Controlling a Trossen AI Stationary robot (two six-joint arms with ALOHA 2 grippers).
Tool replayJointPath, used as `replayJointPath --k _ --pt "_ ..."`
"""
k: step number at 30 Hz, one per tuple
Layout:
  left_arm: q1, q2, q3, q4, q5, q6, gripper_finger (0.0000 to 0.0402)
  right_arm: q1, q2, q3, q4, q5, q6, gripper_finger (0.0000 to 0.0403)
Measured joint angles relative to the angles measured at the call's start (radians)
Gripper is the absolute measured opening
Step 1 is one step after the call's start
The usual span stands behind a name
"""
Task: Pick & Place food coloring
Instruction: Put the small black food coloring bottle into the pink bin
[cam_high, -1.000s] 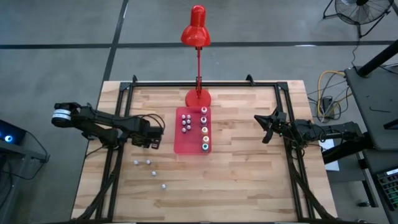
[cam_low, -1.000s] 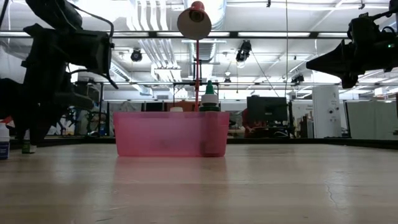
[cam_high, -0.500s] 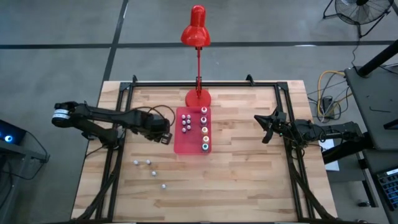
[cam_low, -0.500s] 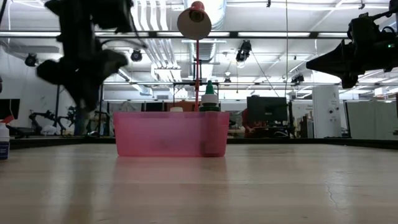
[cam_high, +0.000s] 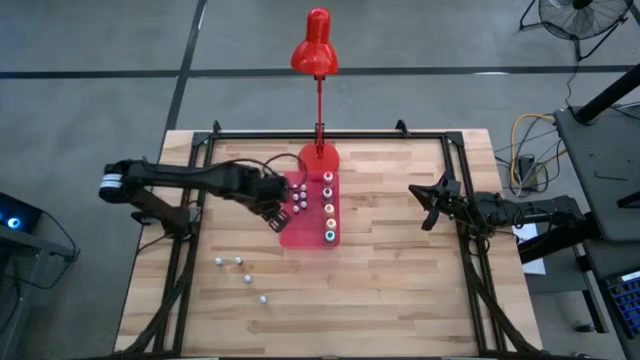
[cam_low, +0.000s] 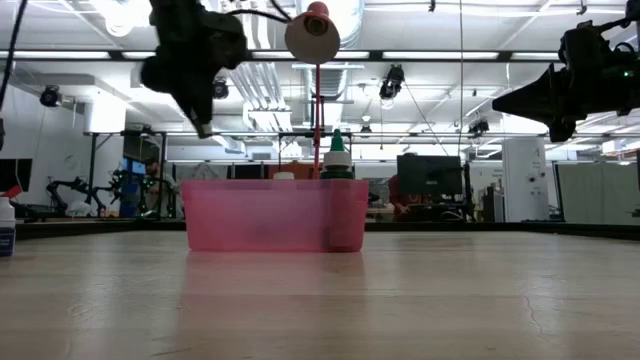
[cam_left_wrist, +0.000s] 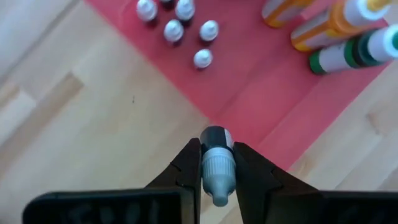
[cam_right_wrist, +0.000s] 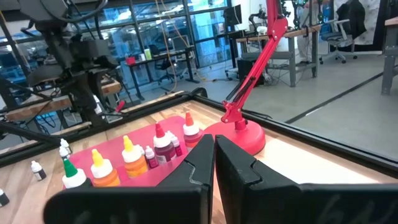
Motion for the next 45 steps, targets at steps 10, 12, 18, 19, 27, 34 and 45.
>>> replayJointPath --k 10,12,18,19,27,34,45 --pt "0.021 0.283 0.251 -0.059 0.034 0.341 0.0041 0.001 0.0 0.0 0.0 0.0 0.0 0.0009" --pt "0.023 0.332 0.281 -0.06 0.035 0.392 0.0041 0.001 0.0 0.0 0.0 0.0 0.0 0.0009" --pt "0.023 0.427 0.302 -0.045 0.034 0.541 0.0041 0.0 0.0 0.0 0.0 0.0 0.0 0.0009" --pt "0.023 0.437 0.298 -0.038 0.034 0.568 0.0041 0.0 0.0 0.0 0.0 0.0 0.0 0.0009" --pt "0.031 0.47 0.251 0.021 0.035 0.705 0.0041 0.0 -0.001 0.0 0.0 0.0 0.0 0.0009" --pt "0.049 0.47 0.184 0.102 0.055 0.771 0.0041 0.0 -0.001 0.0 0.0 0.0 0.0 0.0009" --pt "0.073 0.492 0.163 0.182 0.054 0.826 0.0041 0.0 -0.001 0.0 0.0 0.0 0.0 0.0009"
